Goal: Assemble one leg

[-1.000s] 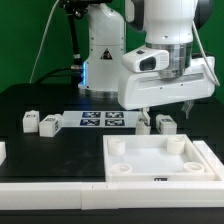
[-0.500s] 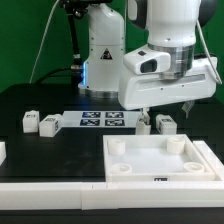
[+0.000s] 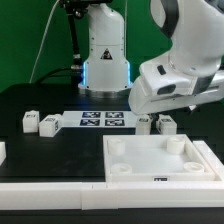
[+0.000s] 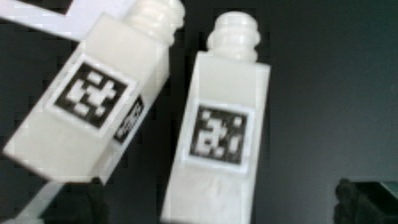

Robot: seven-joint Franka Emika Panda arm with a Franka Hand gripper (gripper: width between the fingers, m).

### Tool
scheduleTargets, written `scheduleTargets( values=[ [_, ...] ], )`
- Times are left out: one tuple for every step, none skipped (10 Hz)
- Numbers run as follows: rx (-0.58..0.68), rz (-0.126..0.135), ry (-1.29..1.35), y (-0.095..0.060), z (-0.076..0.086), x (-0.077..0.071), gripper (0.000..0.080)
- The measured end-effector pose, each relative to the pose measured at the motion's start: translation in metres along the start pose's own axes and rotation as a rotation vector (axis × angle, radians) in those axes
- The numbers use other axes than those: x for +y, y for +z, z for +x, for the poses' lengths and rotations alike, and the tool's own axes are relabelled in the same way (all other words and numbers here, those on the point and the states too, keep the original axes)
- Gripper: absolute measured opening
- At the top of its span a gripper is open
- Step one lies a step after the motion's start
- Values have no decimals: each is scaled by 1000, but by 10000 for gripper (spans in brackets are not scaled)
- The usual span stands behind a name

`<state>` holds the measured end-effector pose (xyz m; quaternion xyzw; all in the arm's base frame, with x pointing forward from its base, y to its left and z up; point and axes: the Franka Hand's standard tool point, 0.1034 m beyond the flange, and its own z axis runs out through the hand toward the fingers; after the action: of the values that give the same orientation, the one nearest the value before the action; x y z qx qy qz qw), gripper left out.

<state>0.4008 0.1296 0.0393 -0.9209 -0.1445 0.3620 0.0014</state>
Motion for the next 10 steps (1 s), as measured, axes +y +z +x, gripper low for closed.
scheduleTargets(
  values=[
    [-91,5,-7,1,1,-3,649],
    [-121,-3,-15,3,6,-1,649],
    [-118,-33,-24,6,6,4,649],
    [-101,-51,-26,9,9,7,649],
    [-92,-55,-26,13,10,6,649],
    [-86,-56,-28,15,11,5,649],
    [-78,-56,-29,18,13,5,649],
    [-71,-57,-31,22,14,4,649],
    [-73,-58,-33,26,13,3,649],
    [-76,-55,-30,29,12,5,649]
  ],
)
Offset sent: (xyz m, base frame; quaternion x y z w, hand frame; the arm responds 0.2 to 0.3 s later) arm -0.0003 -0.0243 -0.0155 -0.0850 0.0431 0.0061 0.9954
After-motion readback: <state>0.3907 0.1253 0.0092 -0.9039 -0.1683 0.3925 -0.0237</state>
